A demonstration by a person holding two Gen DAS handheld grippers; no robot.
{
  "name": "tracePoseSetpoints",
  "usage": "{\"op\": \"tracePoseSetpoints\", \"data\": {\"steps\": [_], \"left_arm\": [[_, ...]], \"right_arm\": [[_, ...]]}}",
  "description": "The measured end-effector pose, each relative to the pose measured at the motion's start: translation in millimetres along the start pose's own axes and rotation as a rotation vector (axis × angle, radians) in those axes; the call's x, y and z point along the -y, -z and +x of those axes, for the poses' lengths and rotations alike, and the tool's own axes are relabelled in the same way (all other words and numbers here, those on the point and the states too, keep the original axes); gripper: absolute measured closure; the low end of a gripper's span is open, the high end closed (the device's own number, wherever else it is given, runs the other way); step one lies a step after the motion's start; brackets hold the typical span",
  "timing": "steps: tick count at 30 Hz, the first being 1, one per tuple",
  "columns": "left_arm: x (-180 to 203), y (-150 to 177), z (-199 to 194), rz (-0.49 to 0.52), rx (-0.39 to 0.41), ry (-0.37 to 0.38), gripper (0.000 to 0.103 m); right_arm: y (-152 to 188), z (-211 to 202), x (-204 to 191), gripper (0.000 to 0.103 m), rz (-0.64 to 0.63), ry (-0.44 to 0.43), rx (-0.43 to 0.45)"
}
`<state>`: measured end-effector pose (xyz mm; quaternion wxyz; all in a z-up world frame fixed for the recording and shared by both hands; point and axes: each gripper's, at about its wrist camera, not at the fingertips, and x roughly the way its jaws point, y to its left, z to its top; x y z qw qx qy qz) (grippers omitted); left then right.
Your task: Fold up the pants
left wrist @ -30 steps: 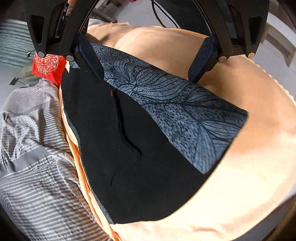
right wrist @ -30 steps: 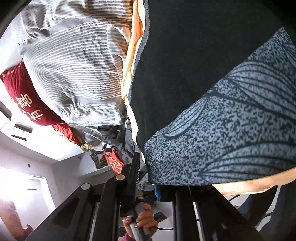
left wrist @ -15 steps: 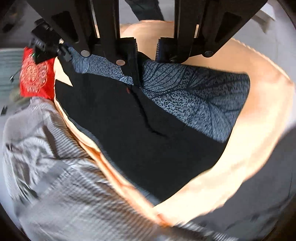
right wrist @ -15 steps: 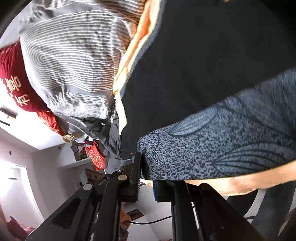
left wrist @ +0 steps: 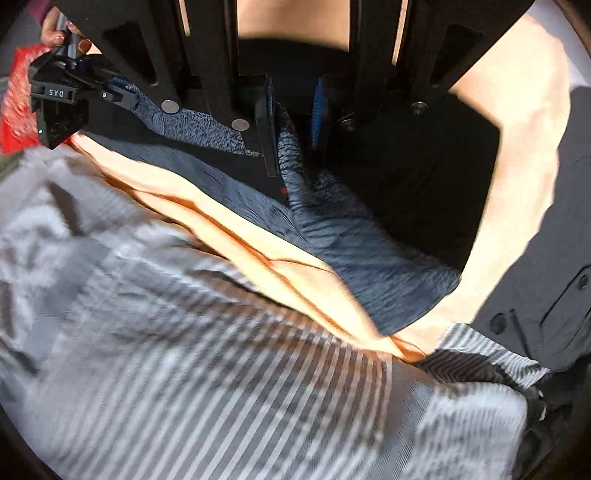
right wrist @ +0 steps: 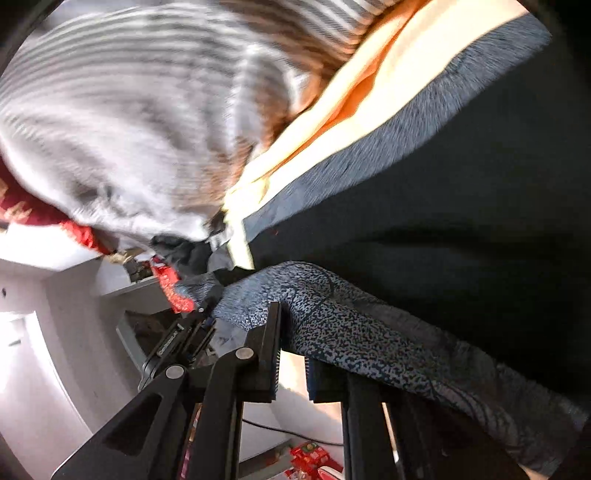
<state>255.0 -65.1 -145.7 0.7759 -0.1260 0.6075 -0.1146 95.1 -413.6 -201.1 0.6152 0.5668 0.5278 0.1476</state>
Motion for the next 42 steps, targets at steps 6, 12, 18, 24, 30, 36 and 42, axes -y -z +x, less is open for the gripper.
{"op": "tracePoseSetpoints", "data": {"steps": [6,12,18,24,30,36,42], "left_arm": [[-5,-15,39,-0.03,0.007,-0.12,0.045],[6,-27,-7,0.036,0.097,-0.211,0.045],[34,1,4,0.223,0.027,-0.305,0.045],[59,42,59,0.259,-0.057,-0.377,0.043],[79,45,49,0.292,-0.06,-0.414,0.04],[118,83,22,0.397,-0.078,-0.404,0.04],[165,143,18,0.455,-0.164,-0.3,0.04]], "right_arm": [[-60,38,31,0.088,0.059,0.089,-0.068],[-70,37,23,0.051,0.044,0.101,-0.089],[-53,2,-35,0.03,-0.189,0.171,0.004],[8,2,-36,0.03,-0.34,0.257,-0.116],[8,-11,8,0.053,-0.329,0.385,-0.094],[41,-85,6,0.031,-0.401,0.405,0.043],[106,-176,59,0.031,-0.286,0.562,0.175]]}}
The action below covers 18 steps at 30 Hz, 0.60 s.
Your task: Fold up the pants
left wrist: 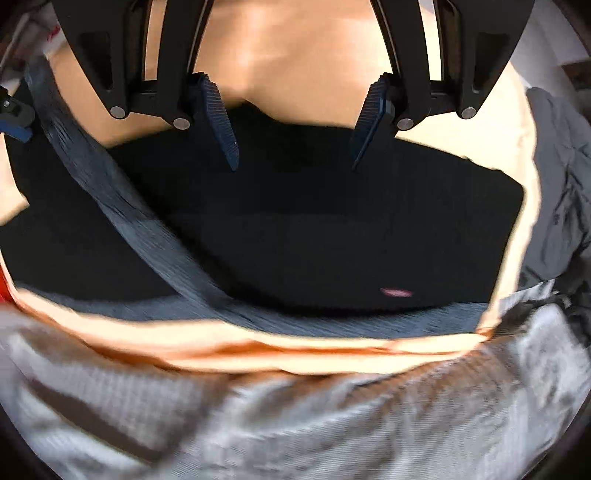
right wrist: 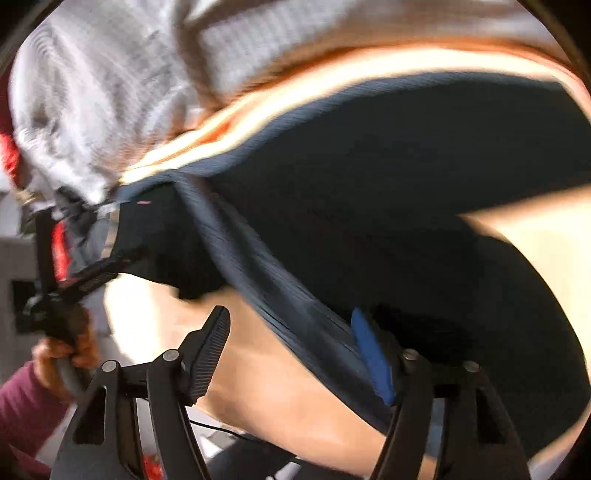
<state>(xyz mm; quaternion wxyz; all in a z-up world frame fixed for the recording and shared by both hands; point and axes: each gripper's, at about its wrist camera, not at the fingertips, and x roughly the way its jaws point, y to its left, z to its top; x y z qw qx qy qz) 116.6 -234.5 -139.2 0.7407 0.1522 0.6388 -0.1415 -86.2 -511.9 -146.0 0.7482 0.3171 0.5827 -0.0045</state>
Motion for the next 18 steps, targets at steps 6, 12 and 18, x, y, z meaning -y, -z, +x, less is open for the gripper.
{"op": "tracePoseSetpoints", "data": {"steps": [6,12,18], "left_arm": [[61,26,9,0.155,-0.015,0.079,0.04],[77,41,0,0.22,0.034,0.104,0.04],[73,53,-8,0.224,0.048,0.093,0.04]], "right_arm": [[88,-53,88,0.031,0.283,0.187,0.085],[156,-78,144,0.031,0.431,0.286,0.153],[180,-80,178,0.031,0.496,0.241,0.186]]}}
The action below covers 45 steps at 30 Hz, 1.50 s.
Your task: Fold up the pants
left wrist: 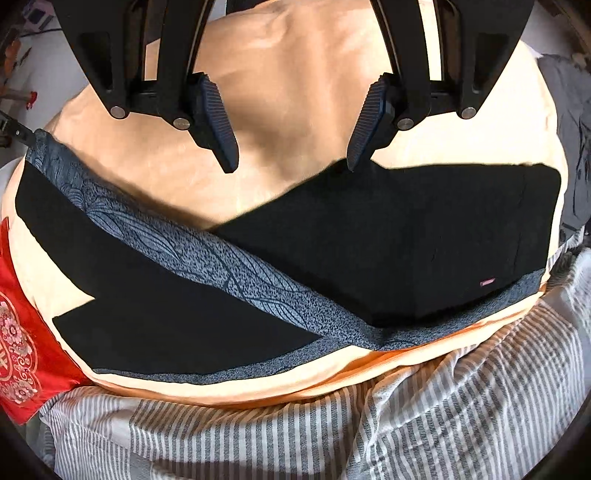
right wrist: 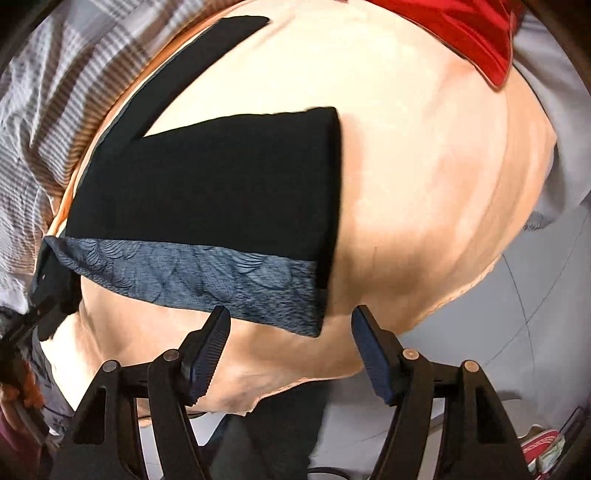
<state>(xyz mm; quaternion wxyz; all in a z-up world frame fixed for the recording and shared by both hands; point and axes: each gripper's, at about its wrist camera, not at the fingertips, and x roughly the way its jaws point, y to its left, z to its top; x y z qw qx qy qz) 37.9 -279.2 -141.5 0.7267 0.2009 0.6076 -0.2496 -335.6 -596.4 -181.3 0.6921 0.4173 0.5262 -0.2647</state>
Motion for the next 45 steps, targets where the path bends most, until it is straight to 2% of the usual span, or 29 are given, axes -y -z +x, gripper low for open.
{"op": "tracePoseSetpoints", "data": {"steps": [4,7,9,14,16,17,20,23,26,29,36,42,45], "left_arm": [[10,6,11,-0.01,-0.036,0.006,0.04],[31,8,15,-0.016,-0.045,0.022,0.04],[46,11,19,-0.018,-0.062,0.021,0.04],[79,11,37,-0.033,-0.128,0.039,0.04],[89,8,42,-0.042,-0.143,0.04,0.04],[94,7,45,-0.047,-0.151,0.039,0.04],[105,0,49,-0.059,-0.166,0.038,0.04],[110,-10,48,-0.087,-0.167,0.035,0.04],[109,-20,45,-0.144,-0.17,0.031,0.04],[107,-38,37,-0.186,-0.152,0.025,0.04],[97,-92,13,-0.289,-0.053,-0.021,0.04],[89,-135,26,-0.352,-0.002,-0.093,0.04],[86,-156,45,-0.36,0.005,-0.129,0.04]], "right_arm": [[-1,10,-6,0.034,-0.012,-0.112,-0.011],[-2,21,-12,0.042,-0.05,-0.19,-0.051],[-4,26,-11,0.053,-0.064,-0.219,-0.07],[-10,31,2,0.056,-0.065,-0.331,-0.137],[-14,41,0,0.08,-0.076,-0.33,-0.199],[-17,45,-1,0.1,-0.087,-0.334,-0.233],[-32,34,-5,0.1,-0.079,-0.423,-0.256],[-63,2,-17,0.1,-0.092,-0.55,-0.222],[-103,-22,-36,0.1,-0.134,-0.612,-0.17],[-149,-24,-58,0.1,-0.181,-0.648,-0.123],[-262,2,-105,0.1,-0.248,-0.631,-0.044],[-345,37,-132,0.1,-0.253,-0.528,-0.02],[-366,63,-139,0.1,-0.267,-0.457,-0.05]]}}
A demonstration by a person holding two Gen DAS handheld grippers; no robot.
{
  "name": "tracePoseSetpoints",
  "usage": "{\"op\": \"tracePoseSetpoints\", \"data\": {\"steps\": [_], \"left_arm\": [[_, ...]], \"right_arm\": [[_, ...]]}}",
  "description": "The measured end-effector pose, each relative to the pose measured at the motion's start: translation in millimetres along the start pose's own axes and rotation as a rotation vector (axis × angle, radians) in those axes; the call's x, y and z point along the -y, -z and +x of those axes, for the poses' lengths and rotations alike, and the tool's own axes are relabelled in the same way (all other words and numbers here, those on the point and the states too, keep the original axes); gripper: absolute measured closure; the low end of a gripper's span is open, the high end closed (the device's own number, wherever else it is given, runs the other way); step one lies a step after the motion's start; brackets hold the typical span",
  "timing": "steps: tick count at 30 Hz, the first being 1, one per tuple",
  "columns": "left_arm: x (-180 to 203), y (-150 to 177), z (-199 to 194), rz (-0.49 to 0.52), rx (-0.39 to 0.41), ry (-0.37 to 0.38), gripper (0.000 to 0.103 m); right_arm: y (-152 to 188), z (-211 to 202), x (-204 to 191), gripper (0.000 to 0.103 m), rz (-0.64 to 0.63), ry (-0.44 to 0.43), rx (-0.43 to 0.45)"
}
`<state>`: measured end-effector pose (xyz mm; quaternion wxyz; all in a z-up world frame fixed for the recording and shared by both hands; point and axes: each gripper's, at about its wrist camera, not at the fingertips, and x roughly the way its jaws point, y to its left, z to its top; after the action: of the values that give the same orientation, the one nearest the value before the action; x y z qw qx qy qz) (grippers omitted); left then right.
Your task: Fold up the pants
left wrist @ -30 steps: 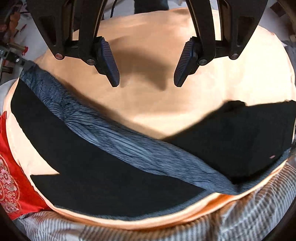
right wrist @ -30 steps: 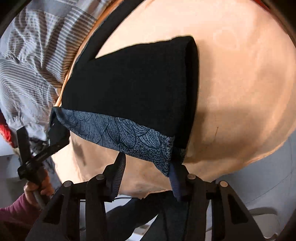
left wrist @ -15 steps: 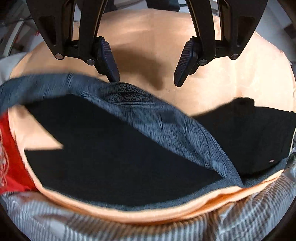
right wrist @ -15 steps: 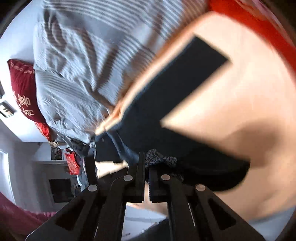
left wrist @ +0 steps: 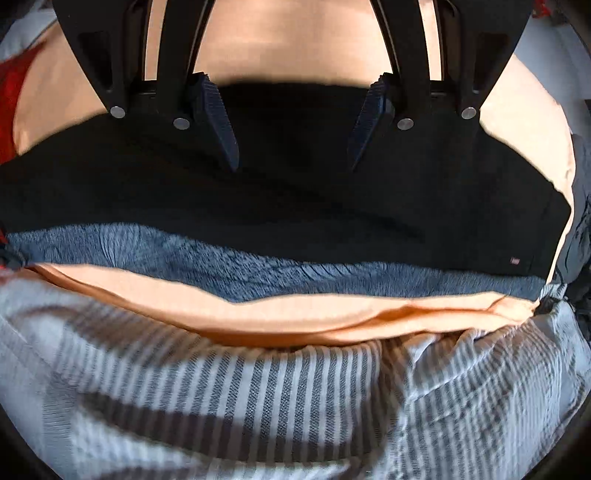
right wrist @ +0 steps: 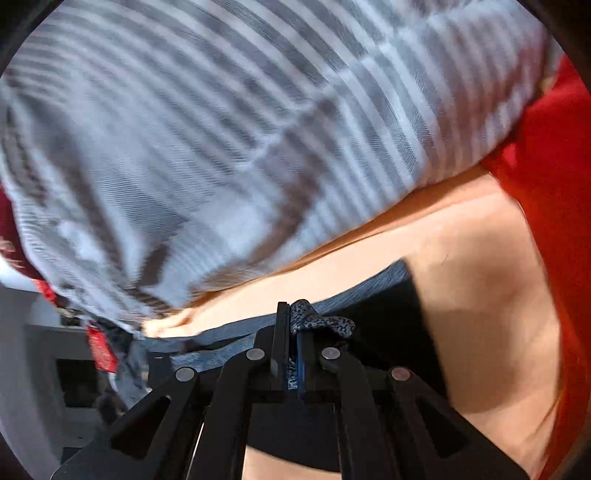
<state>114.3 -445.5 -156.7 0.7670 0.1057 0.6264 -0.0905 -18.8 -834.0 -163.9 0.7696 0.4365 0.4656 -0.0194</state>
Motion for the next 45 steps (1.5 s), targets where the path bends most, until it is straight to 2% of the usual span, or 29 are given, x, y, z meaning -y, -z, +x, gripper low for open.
{"op": "tracePoseSetpoints", "data": {"steps": [5,7,8,9,10,11,13,15,17,21,23,25,28,31,33,34,35,36,38,43,45], "left_arm": [[14,-11,27,-0.025,-0.04,-0.021,0.04],[20,-14,34,-0.032,-0.049,-0.025,0.04],[24,-16,38,-0.026,-0.05,-0.034,0.04],[26,-19,42,-0.019,-0.051,-0.045,0.04],[28,-19,44,-0.014,-0.052,-0.051,0.04],[32,-22,49,-0.007,-0.052,-0.058,0.04],[38,-25,52,0.012,-0.044,-0.074,0.04],[44,-24,52,0.039,-0.029,-0.101,0.04],[49,-22,49,0.06,-0.019,-0.116,0.04],[57,-14,39,0.091,-0.021,-0.107,0.04],[51,-12,29,0.091,-0.026,-0.09,0.04],[32,-14,13,0.076,0.013,-0.083,0.04],[0,-29,0,0.04,0.065,-0.11,0.04],[-36,-48,10,-0.038,0.044,-0.164,0.04],[-59,-57,33,-0.092,0.005,-0.172,0.04],[-67,-59,47,-0.106,-0.028,-0.195,0.04],[-74,-59,62,-0.111,-0.059,-0.221,0.038],[-80,-60,68,-0.124,-0.032,-0.221,0.027],[-85,-66,74,-0.136,-0.007,-0.276,0.015],[-119,-85,61,-0.274,-0.025,-0.279,0.015],[-132,-85,46,-0.238,-0.004,-0.274,0.015]], "right_arm": [[-14,29,25,0.096,0.014,0.134,-0.059],[-16,26,35,0.089,0.052,0.129,-0.072],[-17,20,37,0.073,0.059,0.128,-0.065],[-18,13,37,0.047,0.056,0.138,-0.048],[-21,0,36,0.037,0.048,0.169,-0.006],[-22,-10,35,0.033,0.043,0.183,0.025],[-20,-29,30,0.036,0.026,0.182,0.065],[-9,-35,21,0.056,0.001,0.157,0.046],[1,-28,12,0.065,-0.037,0.159,0.0],[30,5,9,0.066,-0.117,0.254,-0.094],[48,23,25,0.072,-0.131,0.325,-0.147],[57,18,27,0.072,-0.171,0.311,-0.098],[61,19,18,0.071,-0.241,0.359,-0.111],[64,23,14,0.064,-0.257,0.377,-0.119],[63,21,16,0.057,-0.224,0.354,-0.113],[63,21,16,0.056,-0.217,0.347,-0.109],[64,19,17,0.056,-0.224,0.351,-0.107],[65,18,18,0.055,-0.238,0.356,-0.105],[69,18,16,0.055,-0.275,0.372,-0.103],[72,20,7,0.048,-0.3,0.379,-0.107],[71,22,6,0.044,-0.306,0.385,-0.11]]}}
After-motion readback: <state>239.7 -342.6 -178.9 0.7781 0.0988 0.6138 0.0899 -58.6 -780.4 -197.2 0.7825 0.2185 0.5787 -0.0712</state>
